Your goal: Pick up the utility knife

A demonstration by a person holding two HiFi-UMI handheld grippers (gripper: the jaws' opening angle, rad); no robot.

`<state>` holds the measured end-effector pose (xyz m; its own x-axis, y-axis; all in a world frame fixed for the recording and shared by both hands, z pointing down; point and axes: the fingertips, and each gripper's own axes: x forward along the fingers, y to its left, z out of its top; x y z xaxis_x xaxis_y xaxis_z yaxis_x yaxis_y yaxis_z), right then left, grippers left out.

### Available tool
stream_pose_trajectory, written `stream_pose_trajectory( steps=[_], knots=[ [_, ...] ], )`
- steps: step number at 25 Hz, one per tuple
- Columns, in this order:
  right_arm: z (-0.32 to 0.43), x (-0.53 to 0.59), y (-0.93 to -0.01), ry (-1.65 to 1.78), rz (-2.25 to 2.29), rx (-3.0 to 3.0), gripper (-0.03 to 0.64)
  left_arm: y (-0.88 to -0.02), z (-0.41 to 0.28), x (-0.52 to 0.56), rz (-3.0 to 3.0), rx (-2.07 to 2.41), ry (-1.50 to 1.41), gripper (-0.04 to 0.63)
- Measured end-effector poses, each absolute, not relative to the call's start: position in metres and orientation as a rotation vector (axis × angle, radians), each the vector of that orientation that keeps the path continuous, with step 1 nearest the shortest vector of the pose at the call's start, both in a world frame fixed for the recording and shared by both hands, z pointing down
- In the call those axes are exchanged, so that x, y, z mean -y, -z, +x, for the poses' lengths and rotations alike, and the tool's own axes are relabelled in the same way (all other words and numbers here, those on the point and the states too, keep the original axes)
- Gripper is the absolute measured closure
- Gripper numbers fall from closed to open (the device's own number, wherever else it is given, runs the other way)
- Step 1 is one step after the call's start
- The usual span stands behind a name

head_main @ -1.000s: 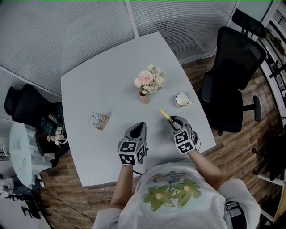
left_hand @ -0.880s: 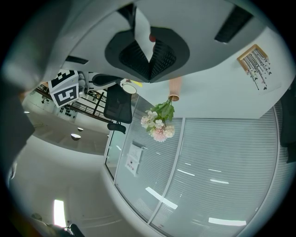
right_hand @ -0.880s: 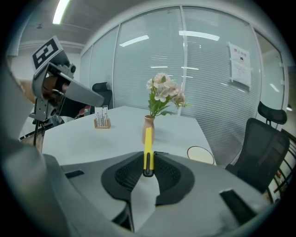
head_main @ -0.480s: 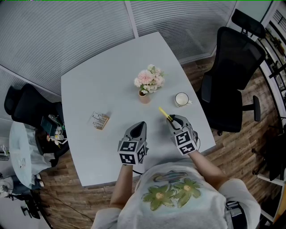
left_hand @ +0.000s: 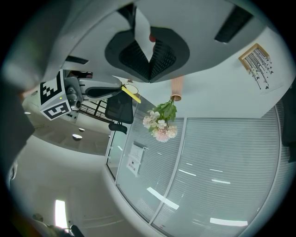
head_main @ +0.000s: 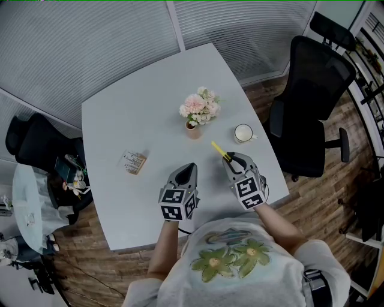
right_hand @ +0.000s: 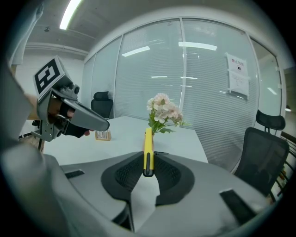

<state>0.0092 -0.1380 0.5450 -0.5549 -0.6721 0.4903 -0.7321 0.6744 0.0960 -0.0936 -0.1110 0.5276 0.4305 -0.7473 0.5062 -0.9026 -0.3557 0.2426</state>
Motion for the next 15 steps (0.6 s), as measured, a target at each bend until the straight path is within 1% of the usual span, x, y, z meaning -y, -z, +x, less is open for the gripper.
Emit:
stream_pose_trajectory(
  steps=[15],
  knots=[
    [0.002,0.14,-0.518,-0.154,1.109,2.456,0.545,-0.524,-0.087,0.116,2.216,1.387,-0.403,0.594]
  ],
)
